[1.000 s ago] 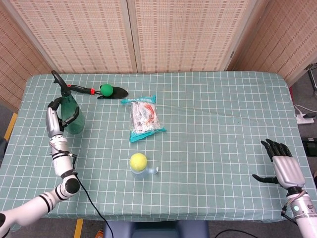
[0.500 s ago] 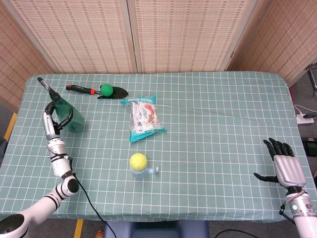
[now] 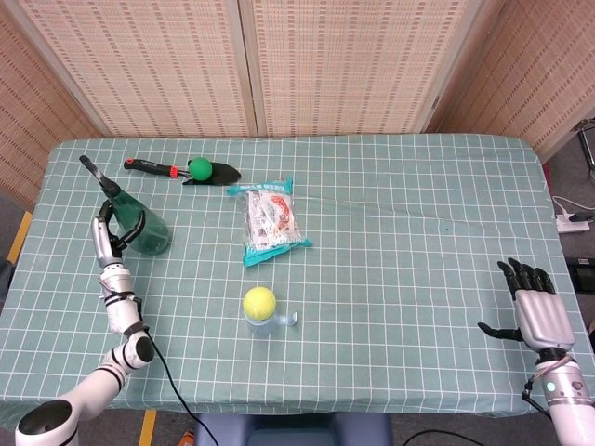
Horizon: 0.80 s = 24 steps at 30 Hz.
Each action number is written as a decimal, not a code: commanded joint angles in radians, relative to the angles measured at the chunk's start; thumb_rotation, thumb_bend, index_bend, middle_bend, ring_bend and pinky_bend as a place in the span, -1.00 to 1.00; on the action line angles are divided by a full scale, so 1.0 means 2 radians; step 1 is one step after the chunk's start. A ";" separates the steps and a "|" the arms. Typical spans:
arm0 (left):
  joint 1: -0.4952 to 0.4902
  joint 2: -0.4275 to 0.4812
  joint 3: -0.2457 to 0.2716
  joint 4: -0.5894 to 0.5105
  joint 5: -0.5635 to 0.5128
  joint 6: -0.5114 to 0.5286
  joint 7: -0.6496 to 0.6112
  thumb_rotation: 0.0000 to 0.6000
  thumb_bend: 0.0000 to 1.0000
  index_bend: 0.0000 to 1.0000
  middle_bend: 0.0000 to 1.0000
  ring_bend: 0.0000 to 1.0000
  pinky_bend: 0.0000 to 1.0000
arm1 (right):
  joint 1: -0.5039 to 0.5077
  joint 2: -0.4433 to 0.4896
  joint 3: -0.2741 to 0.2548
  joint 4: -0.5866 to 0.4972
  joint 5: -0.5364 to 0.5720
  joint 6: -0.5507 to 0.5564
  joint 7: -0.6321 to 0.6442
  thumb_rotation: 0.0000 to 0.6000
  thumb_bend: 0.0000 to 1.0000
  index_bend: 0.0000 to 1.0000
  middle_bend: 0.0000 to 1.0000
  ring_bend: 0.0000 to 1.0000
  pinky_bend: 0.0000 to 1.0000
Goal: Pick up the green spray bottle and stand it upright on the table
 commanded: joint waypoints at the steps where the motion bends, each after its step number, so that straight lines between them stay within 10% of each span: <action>1: 0.001 -0.002 0.004 0.000 0.004 0.000 -0.002 1.00 -0.45 0.00 -0.33 -0.80 -1.00 | 0.002 0.000 0.001 -0.001 0.003 -0.002 -0.002 1.00 -1.00 -1.00 -1.00 -1.00 -1.00; 11: 0.009 -0.002 0.005 -0.009 0.014 0.018 -0.011 1.00 -0.58 -0.95 -0.76 -0.98 -1.00 | 0.003 0.003 0.001 -0.003 0.008 -0.007 0.003 1.00 -1.00 -1.00 -1.00 -1.00 -1.00; 24: 0.023 0.009 0.014 -0.038 0.028 0.030 -0.011 1.00 -0.72 -1.00 -1.00 -1.00 -1.00 | 0.004 0.005 0.000 -0.002 -0.003 -0.009 0.023 1.00 -1.00 -1.00 -1.00 -1.00 -1.00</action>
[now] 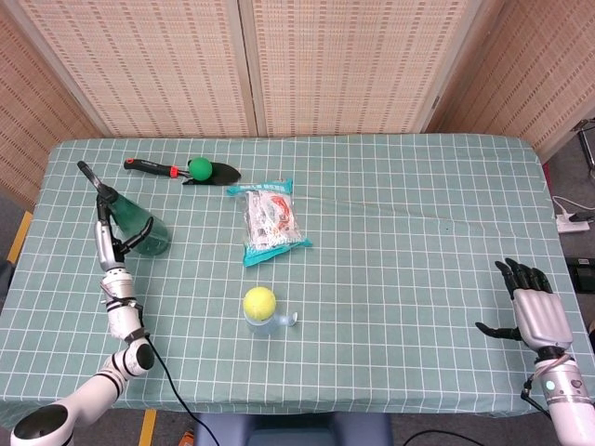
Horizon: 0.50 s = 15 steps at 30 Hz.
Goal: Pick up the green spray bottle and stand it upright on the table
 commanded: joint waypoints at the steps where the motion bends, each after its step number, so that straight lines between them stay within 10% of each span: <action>1: 0.005 0.005 0.003 -0.011 0.003 0.002 0.004 1.00 -0.72 -1.00 -1.00 -1.00 -1.00 | 0.000 0.001 0.000 0.000 -0.005 -0.001 0.007 1.00 -1.00 -1.00 -1.00 -1.00 -1.00; 15: 0.066 0.081 -0.019 -0.154 -0.045 0.025 0.123 1.00 -0.74 -1.00 -1.00 -1.00 -1.00 | -0.002 0.011 -0.006 0.014 -0.065 -0.009 0.101 1.00 -1.00 -1.00 -1.00 -1.00 -1.00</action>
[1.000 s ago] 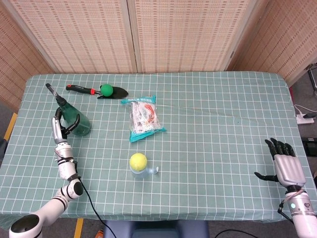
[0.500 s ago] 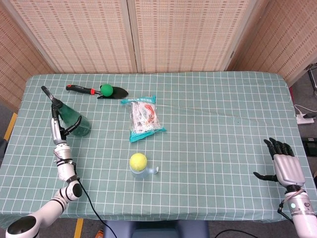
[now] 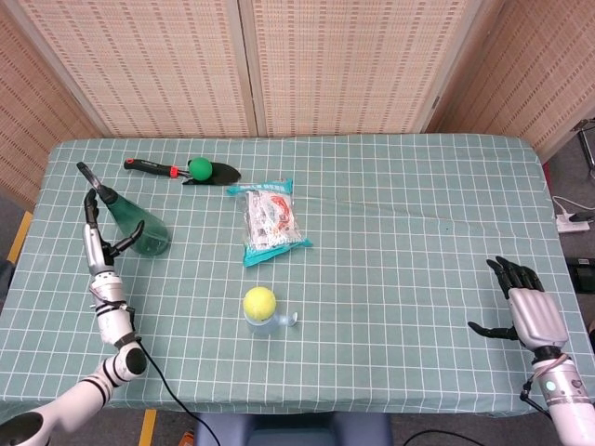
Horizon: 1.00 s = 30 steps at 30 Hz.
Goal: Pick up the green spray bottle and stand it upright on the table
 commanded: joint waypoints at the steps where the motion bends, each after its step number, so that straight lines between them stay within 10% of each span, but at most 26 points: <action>1: 0.035 0.042 -0.013 -0.074 -0.029 0.007 0.039 1.00 -0.74 -1.00 -1.00 -1.00 -1.00 | -0.001 0.006 -0.004 0.009 -0.024 -0.003 0.035 1.00 -1.00 -1.00 -1.00 -1.00 -1.00; 15: 0.160 0.180 0.030 -0.407 -0.017 0.104 0.163 1.00 -0.66 -1.00 -1.00 -1.00 -1.00 | -0.007 0.005 -0.017 0.038 -0.104 0.028 0.101 1.00 -1.00 -1.00 -1.00 -1.00 -1.00; 20: 0.180 0.245 0.087 -0.420 0.003 0.075 0.245 1.00 -0.11 -1.00 -1.00 -1.00 -1.00 | -0.010 0.013 -0.027 0.047 -0.130 0.036 0.130 1.00 -1.00 -1.00 -1.00 -1.00 -1.00; 26: 0.162 0.376 0.203 -0.392 0.080 -0.044 0.411 1.00 -0.31 -0.80 -0.72 -0.91 -0.89 | -0.010 0.017 -0.032 0.051 -0.146 0.040 0.151 1.00 -1.00 -1.00 -1.00 -1.00 -1.00; 30: 0.163 0.377 0.227 -0.365 0.138 -0.032 0.398 1.00 -0.38 -0.73 -0.76 -0.98 -0.97 | -0.008 0.016 -0.032 0.050 -0.141 0.035 0.134 1.00 -1.00 -1.00 -1.00 -1.00 -1.00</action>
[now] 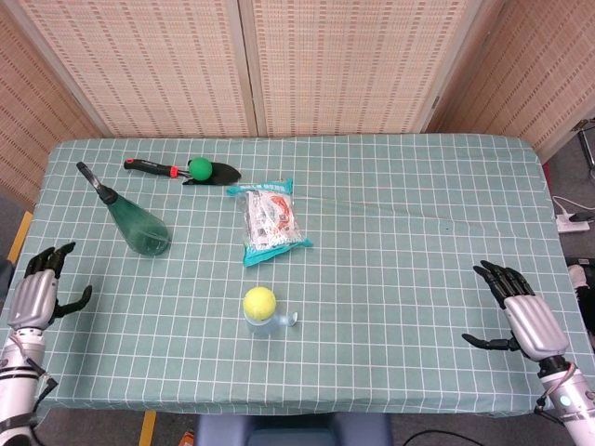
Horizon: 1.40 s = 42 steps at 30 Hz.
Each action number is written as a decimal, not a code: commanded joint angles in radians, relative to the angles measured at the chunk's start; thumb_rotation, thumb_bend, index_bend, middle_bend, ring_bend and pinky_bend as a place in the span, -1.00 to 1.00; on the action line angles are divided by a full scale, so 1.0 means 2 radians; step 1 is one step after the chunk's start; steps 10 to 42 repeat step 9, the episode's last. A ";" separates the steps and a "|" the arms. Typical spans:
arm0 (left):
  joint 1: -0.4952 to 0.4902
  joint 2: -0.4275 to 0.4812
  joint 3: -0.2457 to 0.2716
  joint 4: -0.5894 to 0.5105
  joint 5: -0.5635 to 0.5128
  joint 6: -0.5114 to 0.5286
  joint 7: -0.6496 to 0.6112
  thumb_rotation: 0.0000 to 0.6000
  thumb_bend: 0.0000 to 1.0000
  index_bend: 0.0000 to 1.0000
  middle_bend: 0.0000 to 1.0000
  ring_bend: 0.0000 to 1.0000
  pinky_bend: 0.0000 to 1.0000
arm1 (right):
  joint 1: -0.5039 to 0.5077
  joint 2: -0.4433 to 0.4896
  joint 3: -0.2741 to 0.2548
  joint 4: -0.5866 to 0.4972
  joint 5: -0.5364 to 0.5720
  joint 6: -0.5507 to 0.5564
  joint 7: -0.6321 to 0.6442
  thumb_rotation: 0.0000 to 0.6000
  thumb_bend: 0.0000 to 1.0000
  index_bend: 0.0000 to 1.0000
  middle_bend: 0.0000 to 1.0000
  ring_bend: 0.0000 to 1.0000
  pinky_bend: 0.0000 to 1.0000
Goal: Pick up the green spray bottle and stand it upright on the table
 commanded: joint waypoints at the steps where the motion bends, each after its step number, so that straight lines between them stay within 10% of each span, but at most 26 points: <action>1: -0.002 0.014 0.048 0.040 0.081 -0.015 0.000 1.00 -0.38 -0.73 -0.77 -0.99 -0.98 | 0.001 -0.002 0.001 -0.002 0.006 -0.002 -0.016 1.00 -1.00 -1.00 -1.00 -1.00 -1.00; 42: -0.007 0.005 0.063 0.061 0.128 0.003 -0.026 1.00 -0.37 -0.73 -0.79 -1.00 -0.97 | 0.000 -0.003 0.002 -0.006 0.014 -0.003 -0.028 1.00 -1.00 -1.00 -1.00 -1.00 -1.00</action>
